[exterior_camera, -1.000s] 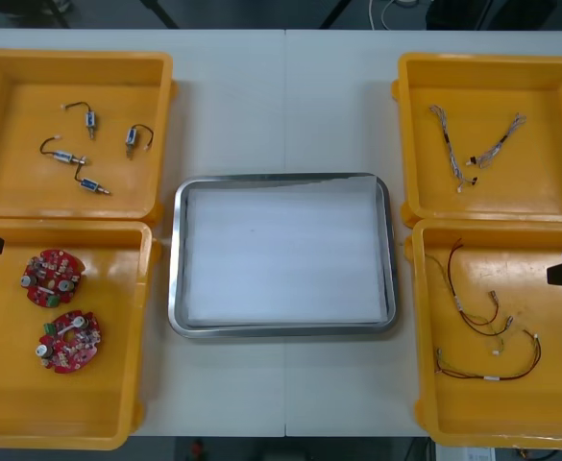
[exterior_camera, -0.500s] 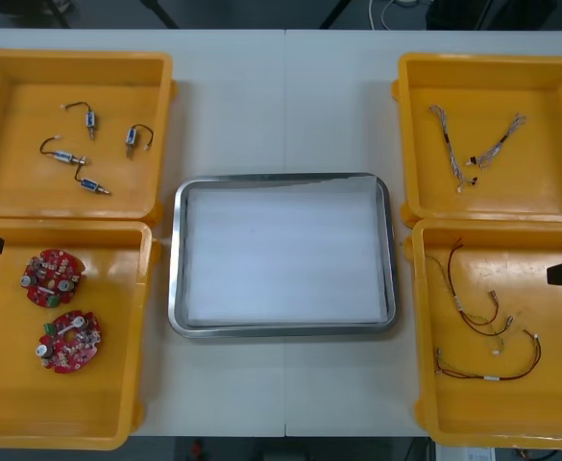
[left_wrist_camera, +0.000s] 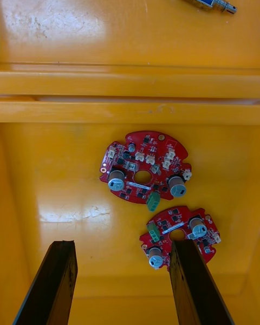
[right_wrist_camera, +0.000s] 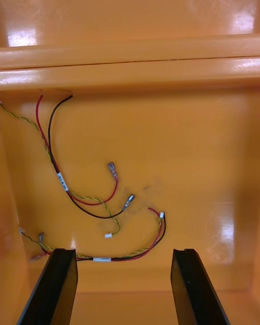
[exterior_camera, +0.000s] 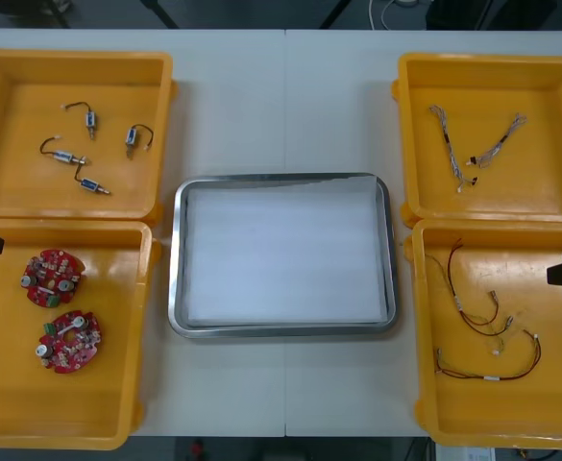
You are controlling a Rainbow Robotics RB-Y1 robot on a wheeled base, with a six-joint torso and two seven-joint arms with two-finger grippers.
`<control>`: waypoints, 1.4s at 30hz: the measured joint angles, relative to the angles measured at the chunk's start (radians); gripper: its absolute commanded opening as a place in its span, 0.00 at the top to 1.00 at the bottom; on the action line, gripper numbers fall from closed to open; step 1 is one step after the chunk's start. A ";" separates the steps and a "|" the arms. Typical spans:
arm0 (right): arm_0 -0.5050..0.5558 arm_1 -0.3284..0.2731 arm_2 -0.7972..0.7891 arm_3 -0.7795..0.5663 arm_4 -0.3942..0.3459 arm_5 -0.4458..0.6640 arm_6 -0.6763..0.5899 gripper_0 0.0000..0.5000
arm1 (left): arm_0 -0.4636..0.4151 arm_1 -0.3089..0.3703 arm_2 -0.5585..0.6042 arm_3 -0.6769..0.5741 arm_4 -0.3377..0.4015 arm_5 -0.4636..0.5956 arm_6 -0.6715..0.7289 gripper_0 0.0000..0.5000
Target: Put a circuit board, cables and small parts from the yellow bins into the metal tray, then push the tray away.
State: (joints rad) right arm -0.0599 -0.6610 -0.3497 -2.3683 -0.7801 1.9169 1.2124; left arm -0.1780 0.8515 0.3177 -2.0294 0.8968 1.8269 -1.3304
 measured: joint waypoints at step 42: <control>0.082 -0.010 0.000 -0.009 -0.020 0.000 0.012 0.00 | 0.036 -0.002 -0.111 0.000 0.013 -0.189 0.000 0.00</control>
State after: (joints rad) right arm 0.0218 -0.6708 -0.3497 -2.3772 -0.8006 1.9169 1.2244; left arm -0.1422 0.8496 0.2068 -2.0291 0.9102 1.6380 -1.3303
